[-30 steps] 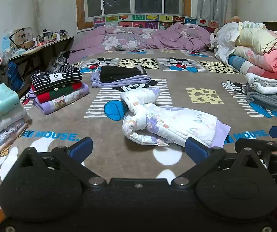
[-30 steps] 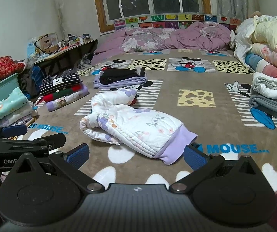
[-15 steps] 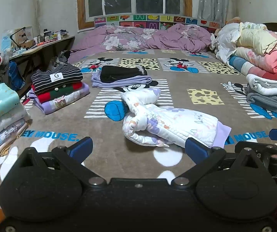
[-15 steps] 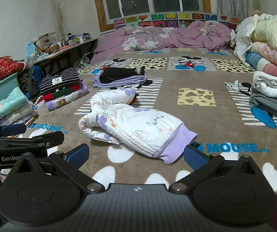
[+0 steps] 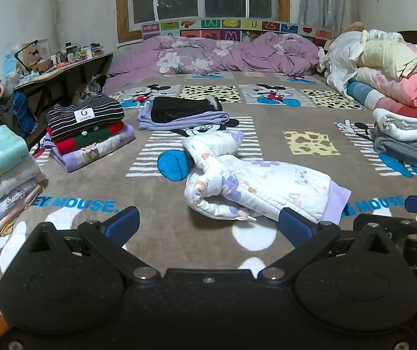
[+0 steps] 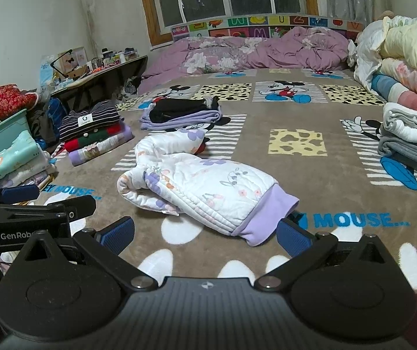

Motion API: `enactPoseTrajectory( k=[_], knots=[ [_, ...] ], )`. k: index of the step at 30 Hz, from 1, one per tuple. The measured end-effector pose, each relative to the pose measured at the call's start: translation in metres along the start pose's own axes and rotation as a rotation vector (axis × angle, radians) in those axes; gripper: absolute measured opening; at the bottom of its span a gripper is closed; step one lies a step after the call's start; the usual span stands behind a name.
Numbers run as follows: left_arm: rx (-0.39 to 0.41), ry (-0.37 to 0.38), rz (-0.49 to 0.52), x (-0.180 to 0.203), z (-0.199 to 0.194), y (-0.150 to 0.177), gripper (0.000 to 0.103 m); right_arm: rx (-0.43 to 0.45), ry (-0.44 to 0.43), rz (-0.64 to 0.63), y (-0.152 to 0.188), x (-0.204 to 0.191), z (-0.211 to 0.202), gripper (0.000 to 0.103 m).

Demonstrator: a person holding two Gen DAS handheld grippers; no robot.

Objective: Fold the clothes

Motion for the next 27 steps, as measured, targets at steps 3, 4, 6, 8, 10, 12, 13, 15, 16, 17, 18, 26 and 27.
enactPoseTrajectory(
  k=[3,4,6,8,10,12,13,15,16,17,18,26,27],
  knots=[
    [-0.011,-0.003,-0.001,-0.001,0.004,0.003,0.103,-0.002,-0.01,0.018,0.002,0.004,0.003,0.103],
    [-0.016,-0.004,-0.002,-0.001,0.006,0.005,0.103,-0.003,-0.019,0.028,0.003,0.006,0.004,0.103],
    [-0.023,-0.003,-0.002,0.0,0.009,0.007,0.103,-0.007,-0.024,0.047,0.006,0.009,0.006,0.103],
    [-0.021,-0.002,-0.001,0.0,0.011,0.008,0.103,-0.011,-0.032,0.06,0.008,0.012,0.009,0.103],
    [-0.016,0.0,-0.001,0.001,0.014,0.01,0.103,-0.014,-0.035,0.07,0.011,0.015,0.012,0.103],
    [-0.009,-0.002,-0.003,0.001,0.016,0.012,0.103,-0.013,-0.037,0.079,0.013,0.018,0.014,0.103],
    [-0.005,0.0,-0.005,0.001,0.017,0.013,0.103,-0.013,-0.039,0.087,0.014,0.019,0.015,0.103],
    [0.002,0.005,-0.011,0.001,0.02,0.014,0.103,-0.015,-0.038,0.093,0.016,0.022,0.018,0.103],
    [0.004,0.006,-0.013,0.001,0.022,0.015,0.103,-0.015,-0.038,0.094,0.017,0.023,0.02,0.103],
    [0.007,0.009,-0.016,0.001,0.024,0.016,0.103,-0.014,-0.037,0.097,0.019,0.025,0.021,0.103],
    [0.009,0.011,-0.02,0.001,0.025,0.017,0.103,-0.013,-0.036,0.101,0.02,0.027,0.023,0.103],
    [0.018,0.041,-0.119,-0.009,0.044,0.03,0.103,0.032,-0.072,0.129,0.03,0.037,0.037,0.103],
    [0.014,0.048,-0.134,-0.01,0.046,0.032,0.103,0.039,-0.081,0.138,0.031,0.039,0.039,0.103]
  ],
)
Point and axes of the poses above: each gripper's, at about its wrist camera, not at the fingertips, and z roughly the way its jaws point, x to its right, y to its underside, the point moved 4 cm from there along z, roughly the way its jaws point, and after that the axes turned 12 degrees about x, right-handed, at the moved point
